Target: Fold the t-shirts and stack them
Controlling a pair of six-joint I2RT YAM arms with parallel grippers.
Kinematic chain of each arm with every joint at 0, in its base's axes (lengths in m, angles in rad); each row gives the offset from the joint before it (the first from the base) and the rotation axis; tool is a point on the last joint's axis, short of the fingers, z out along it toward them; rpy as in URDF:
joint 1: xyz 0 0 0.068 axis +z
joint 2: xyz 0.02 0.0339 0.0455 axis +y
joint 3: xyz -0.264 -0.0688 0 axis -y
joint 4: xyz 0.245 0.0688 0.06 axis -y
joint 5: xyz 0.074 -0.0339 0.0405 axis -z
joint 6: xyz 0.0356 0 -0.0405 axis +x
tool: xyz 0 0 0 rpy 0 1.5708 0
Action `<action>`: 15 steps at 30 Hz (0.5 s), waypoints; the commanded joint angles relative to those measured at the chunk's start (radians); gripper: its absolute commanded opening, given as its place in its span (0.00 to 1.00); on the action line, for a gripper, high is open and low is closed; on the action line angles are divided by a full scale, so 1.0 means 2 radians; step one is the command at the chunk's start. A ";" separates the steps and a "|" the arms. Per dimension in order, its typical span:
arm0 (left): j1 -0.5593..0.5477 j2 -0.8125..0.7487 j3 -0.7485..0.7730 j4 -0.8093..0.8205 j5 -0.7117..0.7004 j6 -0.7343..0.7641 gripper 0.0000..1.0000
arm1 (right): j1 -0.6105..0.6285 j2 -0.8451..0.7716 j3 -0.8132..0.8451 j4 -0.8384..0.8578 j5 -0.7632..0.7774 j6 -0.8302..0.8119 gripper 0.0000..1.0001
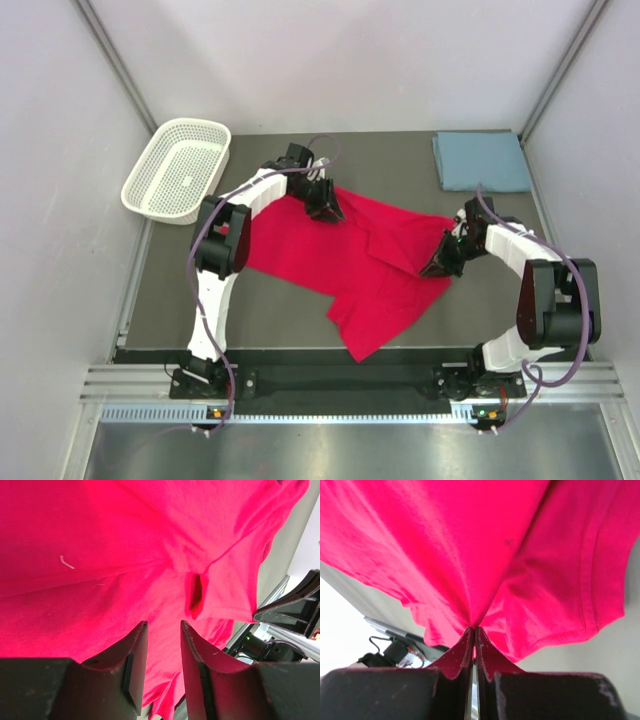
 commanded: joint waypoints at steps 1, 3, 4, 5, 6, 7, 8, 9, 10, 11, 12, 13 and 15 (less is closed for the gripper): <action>0.005 -0.028 -0.001 0.010 0.012 0.000 0.37 | 0.006 -0.028 -0.016 -0.005 -0.015 0.015 0.00; 0.005 -0.027 0.000 0.012 0.012 -0.002 0.37 | 0.006 -0.026 -0.019 -0.002 -0.009 0.011 0.00; 0.005 -0.027 0.002 0.012 0.012 -0.003 0.37 | 0.006 -0.023 -0.020 0.002 -0.008 0.012 0.00; 0.005 -0.027 0.002 0.012 0.012 -0.004 0.37 | 0.006 -0.022 -0.024 0.008 -0.013 0.014 0.00; 0.005 -0.027 0.003 0.012 0.011 -0.004 0.37 | 0.008 -0.022 -0.027 0.014 -0.017 0.023 0.00; 0.005 -0.029 0.003 0.012 0.008 -0.004 0.37 | 0.008 -0.019 -0.029 0.021 -0.020 0.023 0.00; 0.005 -0.029 0.004 0.012 0.007 -0.004 0.37 | 0.008 -0.015 -0.029 0.022 -0.020 0.023 0.02; 0.006 -0.031 0.005 0.012 0.004 -0.004 0.37 | 0.007 -0.011 -0.027 0.023 -0.018 0.014 0.08; 0.007 -0.032 0.007 0.010 0.000 -0.003 0.37 | 0.007 -0.003 -0.025 0.025 -0.013 0.010 0.16; 0.009 -0.032 0.009 0.008 -0.006 -0.003 0.38 | 0.005 -0.001 -0.013 0.026 -0.008 0.005 0.28; 0.014 -0.036 0.013 0.007 -0.017 0.001 0.38 | -0.005 0.001 -0.004 0.025 0.008 -0.002 0.31; 0.018 -0.038 0.017 0.004 -0.024 0.004 0.38 | -0.006 0.001 0.007 0.026 0.016 -0.003 0.34; 0.033 -0.042 0.030 0.001 -0.042 0.012 0.38 | -0.042 0.007 0.041 0.032 0.036 -0.003 0.39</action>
